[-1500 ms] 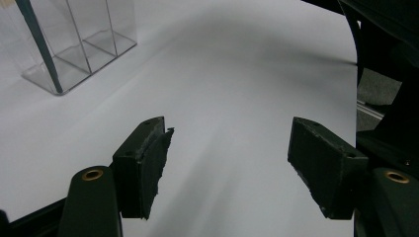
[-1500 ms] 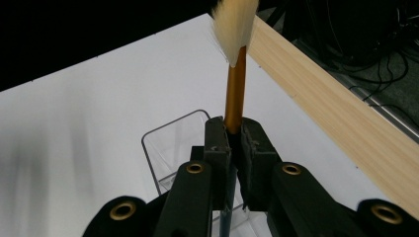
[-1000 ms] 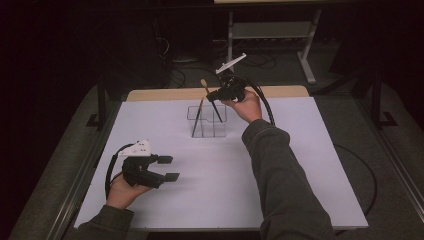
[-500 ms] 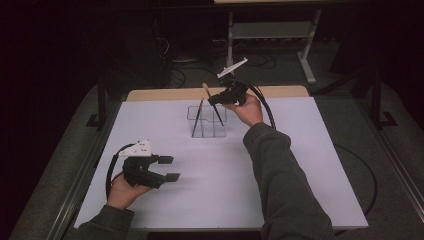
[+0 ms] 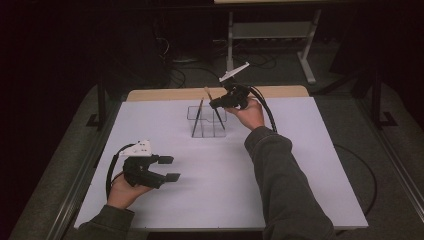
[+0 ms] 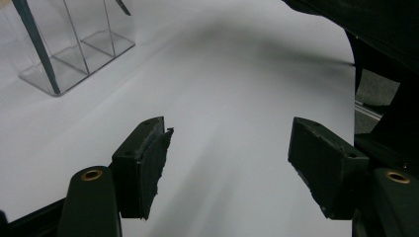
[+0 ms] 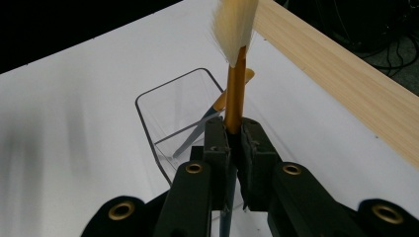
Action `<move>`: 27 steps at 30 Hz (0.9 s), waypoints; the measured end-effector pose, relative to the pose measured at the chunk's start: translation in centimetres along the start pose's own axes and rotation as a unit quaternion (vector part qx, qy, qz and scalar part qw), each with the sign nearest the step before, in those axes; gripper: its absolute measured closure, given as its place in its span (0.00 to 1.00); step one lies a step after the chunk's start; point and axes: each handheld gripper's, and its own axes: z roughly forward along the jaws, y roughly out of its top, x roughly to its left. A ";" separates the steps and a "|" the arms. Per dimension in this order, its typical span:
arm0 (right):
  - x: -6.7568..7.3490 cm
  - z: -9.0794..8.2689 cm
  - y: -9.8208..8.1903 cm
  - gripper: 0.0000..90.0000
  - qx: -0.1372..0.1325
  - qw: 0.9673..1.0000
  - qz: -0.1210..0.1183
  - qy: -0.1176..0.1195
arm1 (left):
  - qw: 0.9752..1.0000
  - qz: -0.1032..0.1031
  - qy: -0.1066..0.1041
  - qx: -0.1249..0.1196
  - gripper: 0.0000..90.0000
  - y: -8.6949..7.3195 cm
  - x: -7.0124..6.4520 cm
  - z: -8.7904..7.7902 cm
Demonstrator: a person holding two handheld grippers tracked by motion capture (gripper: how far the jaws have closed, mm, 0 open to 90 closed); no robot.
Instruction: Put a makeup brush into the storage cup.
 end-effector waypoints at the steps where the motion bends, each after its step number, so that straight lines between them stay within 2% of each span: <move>1: 0.1 0.0 0.0 0.91 -0.002 1.000 0.007 0.004 | 1.000 0.000 -0.001 0.001 0.34 0.0 0.0 0.0; 4: 0.2 0.1 0.0 0.91 0.001 1.000 0.005 0.001 | 1.000 -0.001 -0.001 0.002 0.34 -0.1 0.1 0.0; 5: 0.1 0.2 0.0 0.91 0.003 1.000 -0.005 -0.003 | 1.000 -0.003 -0.001 0.004 0.34 -0.1 0.1 -0.1; 8: 0.3 0.2 -0.1 0.91 0.001 1.000 0.005 0.000 | 1.000 -0.003 -0.001 0.003 0.34 -0.1 0.0 -0.1; 16: 0.2 0.2 -0.4 0.91 0.001 1.000 0.008 -0.002 | 1.000 -0.001 0.000 0.002 0.33 0.0 0.1 -0.1; 18: 0.0 0.2 -0.5 0.91 0.004 1.000 -0.001 -0.006 | 1.000 -0.001 0.000 0.002 0.33 0.0 0.1 -0.1; 20: 0.2 0.3 -0.6 0.91 0.002 1.000 0.009 -0.001 | 1.000 -0.001 0.000 0.002 0.34 0.0 0.1 -0.1; 22: 0.2 0.3 -0.7 0.91 0.004 1.000 0.008 -0.002 | 1.000 -0.006 -0.001 0.000 0.33 -0.1 0.0 0.0; 23: 0.2 0.3 -0.7 0.89 0.005 1.000 0.008 -0.003 | 1.000 -0.004 -0.001 0.000 0.33 -0.1 0.0 0.0; 25: 0.3 0.3 -0.8 0.75 0.010 1.000 0.017 -0.014 | 1.000 -0.005 -0.001 0.000 0.33 -0.1 0.0 0.0; 26: 0.1 0.3 -0.9 0.75 0.011 1.000 0.011 -0.019 | 1.000 -0.005 -0.001 0.000 0.33 -0.1 0.0 0.0; 27: 0.2 0.3 -1.0 0.74 0.008 1.000 0.016 -0.016 | 1.000 -0.006 -0.001 0.002 0.33 0.0 0.0 0.0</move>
